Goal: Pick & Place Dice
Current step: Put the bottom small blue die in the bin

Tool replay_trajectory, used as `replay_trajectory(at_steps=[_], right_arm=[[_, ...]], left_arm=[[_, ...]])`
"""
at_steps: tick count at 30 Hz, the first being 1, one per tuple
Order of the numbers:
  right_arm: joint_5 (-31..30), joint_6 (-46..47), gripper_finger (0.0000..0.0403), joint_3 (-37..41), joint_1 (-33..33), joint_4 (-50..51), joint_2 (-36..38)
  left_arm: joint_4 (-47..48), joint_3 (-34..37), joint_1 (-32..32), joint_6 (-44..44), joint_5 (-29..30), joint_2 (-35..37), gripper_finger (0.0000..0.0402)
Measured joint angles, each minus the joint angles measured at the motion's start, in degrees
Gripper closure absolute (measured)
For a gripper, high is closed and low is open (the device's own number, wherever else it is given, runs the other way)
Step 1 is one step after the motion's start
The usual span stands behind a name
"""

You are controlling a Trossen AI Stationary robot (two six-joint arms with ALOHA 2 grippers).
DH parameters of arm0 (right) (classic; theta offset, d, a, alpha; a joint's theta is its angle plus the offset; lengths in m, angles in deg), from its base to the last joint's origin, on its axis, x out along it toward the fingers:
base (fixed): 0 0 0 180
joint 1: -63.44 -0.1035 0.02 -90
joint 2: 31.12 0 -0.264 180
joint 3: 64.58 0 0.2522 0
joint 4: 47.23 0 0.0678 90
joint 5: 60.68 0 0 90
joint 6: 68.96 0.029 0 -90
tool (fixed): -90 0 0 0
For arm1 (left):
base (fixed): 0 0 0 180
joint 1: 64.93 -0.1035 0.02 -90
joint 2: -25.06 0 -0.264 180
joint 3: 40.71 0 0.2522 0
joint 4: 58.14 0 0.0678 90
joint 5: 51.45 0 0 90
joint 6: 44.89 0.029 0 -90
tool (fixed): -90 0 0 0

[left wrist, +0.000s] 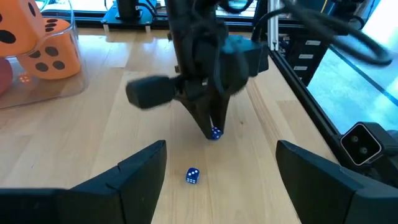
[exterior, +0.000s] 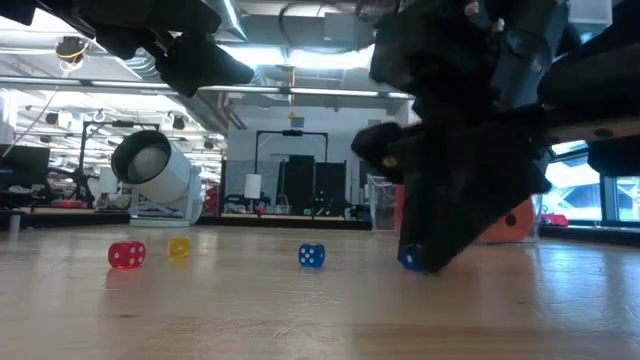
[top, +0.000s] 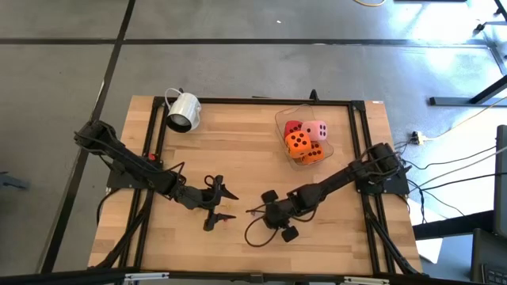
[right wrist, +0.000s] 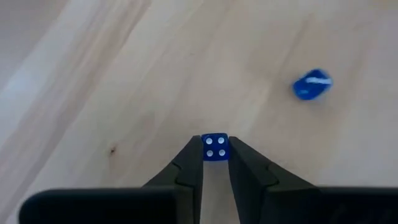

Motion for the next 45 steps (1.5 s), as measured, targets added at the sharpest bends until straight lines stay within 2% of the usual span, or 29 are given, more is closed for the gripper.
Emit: replay_trajectory(at_steps=[6,10,19,26,30,33,45], right_arm=[[-11.4,1.8,0.0349,0.0,-1.5,1.7,3.9],[-22.2,5.5,0.0345,0.0,-2.6,5.1,7.3],[-48.8,14.9,0.0342,-0.1,-5.8,22.1,15.6],[-63.6,19.9,0.0342,-0.2,-7.1,33.8,21.1],[-66.4,21.2,0.0345,-0.2,-7.2,39.9,22.1],[-66.6,26.1,0.0345,-0.2,-6.5,46.4,22.1],[-72.3,63.6,0.0345,0.1,-7.5,76.5,23.2]], left_arm=[[0.0,0.0,0.0,-0.2,0.0,0.0,0.0107],[0.0,0.0,0.0,-0.1,-0.1,0.0,0.0107],[0.0,0.0,0.0,-0.1,-0.2,0.0,0.0107],[0.0,0.0,0.0,-0.1,-0.3,0.0,0.0107],[0.0,0.0,0.0,-0.1,-0.3,0.0,0.0107],[0.0,0.0,0.0,0.1,-0.3,0.0,0.0107],[0.0,0.0,0.0,0.4,-0.3,0.0,0.0107]])
